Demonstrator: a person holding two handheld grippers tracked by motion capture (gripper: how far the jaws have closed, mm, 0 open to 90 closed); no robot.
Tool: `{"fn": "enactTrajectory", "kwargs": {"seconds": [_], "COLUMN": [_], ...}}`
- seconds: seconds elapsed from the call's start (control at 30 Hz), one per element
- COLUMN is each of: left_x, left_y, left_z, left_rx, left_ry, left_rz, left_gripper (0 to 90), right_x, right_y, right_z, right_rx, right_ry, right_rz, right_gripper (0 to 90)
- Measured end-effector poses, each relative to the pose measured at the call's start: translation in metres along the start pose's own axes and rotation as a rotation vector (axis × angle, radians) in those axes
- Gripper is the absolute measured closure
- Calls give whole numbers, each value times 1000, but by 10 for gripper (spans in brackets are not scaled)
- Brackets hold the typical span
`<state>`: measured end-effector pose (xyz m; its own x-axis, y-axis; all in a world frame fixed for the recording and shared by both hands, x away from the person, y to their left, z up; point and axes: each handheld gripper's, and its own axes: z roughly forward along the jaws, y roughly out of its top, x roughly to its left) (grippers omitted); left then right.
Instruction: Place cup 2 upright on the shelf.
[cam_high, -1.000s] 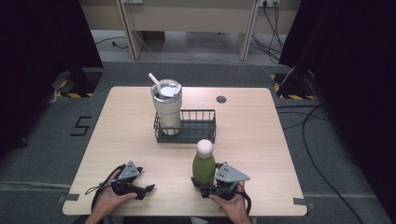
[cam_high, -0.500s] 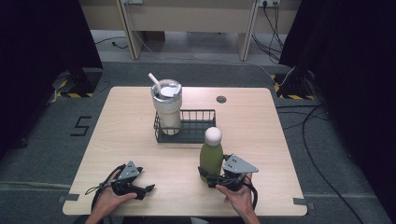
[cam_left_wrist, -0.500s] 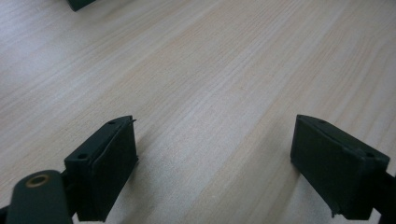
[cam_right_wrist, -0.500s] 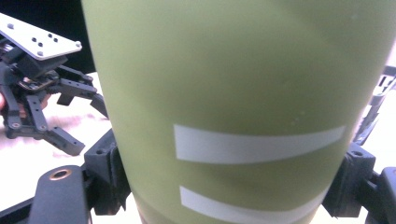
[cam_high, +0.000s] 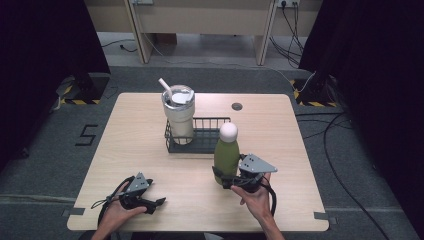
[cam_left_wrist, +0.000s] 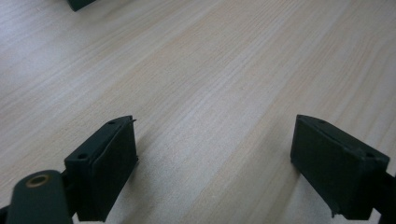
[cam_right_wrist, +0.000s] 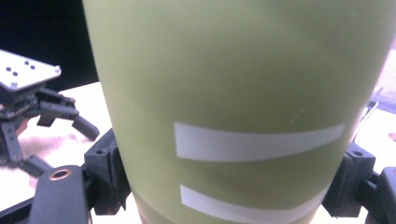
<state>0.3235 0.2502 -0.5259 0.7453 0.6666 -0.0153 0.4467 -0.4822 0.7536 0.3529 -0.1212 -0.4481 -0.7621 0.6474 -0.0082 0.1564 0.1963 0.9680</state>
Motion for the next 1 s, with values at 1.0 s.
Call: {"fn": "enactTrajectory", "kwargs": {"seconds": [1.0], "left_x": [0], "left_y": [0], "left_z": [0], "left_rx": [0], "left_ry": [0], "left_rz": [-1], "left_gripper": [138], "right_x": [-31], "right_y": [49], "right_z": [23], "right_rx": [-24], "right_ry": [-31], "right_rz": [13], "right_gripper": [207]}}
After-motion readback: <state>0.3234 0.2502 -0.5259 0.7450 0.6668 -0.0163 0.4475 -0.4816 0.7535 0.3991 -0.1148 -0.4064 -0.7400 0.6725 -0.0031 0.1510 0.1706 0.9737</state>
